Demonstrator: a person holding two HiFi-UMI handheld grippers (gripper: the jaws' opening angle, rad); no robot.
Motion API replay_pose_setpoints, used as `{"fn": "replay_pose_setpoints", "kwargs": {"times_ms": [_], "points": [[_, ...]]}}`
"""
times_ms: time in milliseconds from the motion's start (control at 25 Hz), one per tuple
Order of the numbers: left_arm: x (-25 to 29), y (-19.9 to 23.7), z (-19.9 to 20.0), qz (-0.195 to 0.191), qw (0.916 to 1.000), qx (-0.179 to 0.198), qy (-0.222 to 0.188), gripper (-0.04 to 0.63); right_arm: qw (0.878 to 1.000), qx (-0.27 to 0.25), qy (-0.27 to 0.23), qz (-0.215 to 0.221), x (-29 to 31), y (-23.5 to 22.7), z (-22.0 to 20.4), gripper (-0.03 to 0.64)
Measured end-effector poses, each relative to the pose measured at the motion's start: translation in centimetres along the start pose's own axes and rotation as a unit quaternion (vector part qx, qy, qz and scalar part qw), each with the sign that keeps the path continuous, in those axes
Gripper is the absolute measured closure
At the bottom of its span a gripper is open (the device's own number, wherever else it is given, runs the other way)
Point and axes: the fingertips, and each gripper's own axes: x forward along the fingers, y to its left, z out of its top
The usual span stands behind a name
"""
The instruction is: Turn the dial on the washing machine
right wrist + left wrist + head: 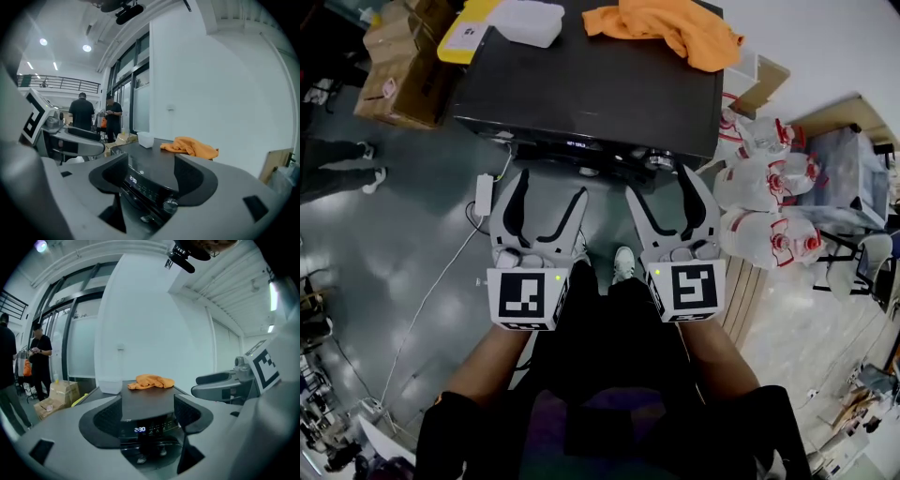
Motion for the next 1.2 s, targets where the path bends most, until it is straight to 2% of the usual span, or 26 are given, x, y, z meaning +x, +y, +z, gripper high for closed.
{"fn": "replay_pose_setpoints", "kwargs": {"times_ms": [720,880,1040,1080,1120,1160,1200], "points": [[-4.7,-3.5,2.9,0.025,0.9994,-0.009,-0.022,0.264,0.999,-0.012,-0.021,0.046,-5.1,0.3,2.6,0.314],[-5.7,-4.6,3.5,0.015,0.9995,-0.010,-0.025,0.265,0.999,-0.013,-0.020,0.048,-6.1,0.4,2.6,0.318],[-6.1,-6.0,3.8,-0.012,0.9995,-0.014,-0.026,0.273,0.998,-0.017,-0.025,0.048,-7.0,0.3,2.8,0.374],[-6.2,-6.3,3.9,-0.014,0.9995,-0.010,-0.028,0.309,0.998,-0.018,-0.026,0.048,-7.2,0.2,2.9,0.386],[-6.4,-6.5,4.0,-0.013,0.9994,-0.006,-0.032,0.393,0.998,-0.019,-0.027,0.047,-7.4,0.2,2.9,0.400],[-6.6,-6.7,4.1,-0.011,0.9993,-0.001,-0.036,0.450,0.998,-0.020,-0.028,0.047,-7.6,0.2,3.0,0.409],[-6.8,-6.8,4.3,-0.009,0.9992,0.002,-0.039,0.483,0.998,-0.020,-0.030,0.047,-7.8,0.2,3.1,0.430]]}}
